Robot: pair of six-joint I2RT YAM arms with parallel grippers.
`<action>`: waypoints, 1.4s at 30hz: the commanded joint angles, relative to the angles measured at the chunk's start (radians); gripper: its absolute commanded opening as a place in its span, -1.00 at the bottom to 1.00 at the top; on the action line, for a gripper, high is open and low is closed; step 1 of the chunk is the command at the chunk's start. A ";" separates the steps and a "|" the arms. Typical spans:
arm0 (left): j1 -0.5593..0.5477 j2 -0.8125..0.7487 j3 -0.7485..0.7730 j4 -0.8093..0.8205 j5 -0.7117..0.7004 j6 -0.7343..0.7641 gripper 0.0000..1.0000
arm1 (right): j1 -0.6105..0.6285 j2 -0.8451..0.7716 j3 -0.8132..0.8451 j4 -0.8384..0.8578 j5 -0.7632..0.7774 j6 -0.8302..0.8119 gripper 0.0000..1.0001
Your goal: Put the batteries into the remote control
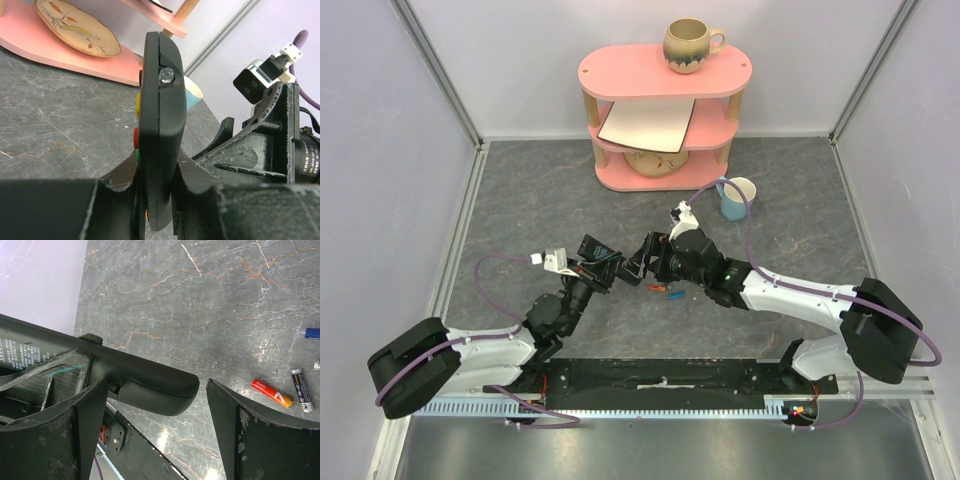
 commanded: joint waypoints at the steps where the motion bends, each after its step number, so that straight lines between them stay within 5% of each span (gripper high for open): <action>1: -0.012 -0.024 0.045 0.055 -0.016 0.060 -0.96 | -0.004 0.002 0.035 -0.015 0.011 0.024 0.74; 21: -0.011 -0.061 0.059 0.022 -0.013 0.063 -0.96 | -0.004 -0.001 0.021 -0.038 0.028 0.053 0.69; 42: -0.077 -0.048 0.104 0.109 0.047 0.195 -0.96 | -0.004 0.118 0.137 -0.163 -0.035 0.057 0.21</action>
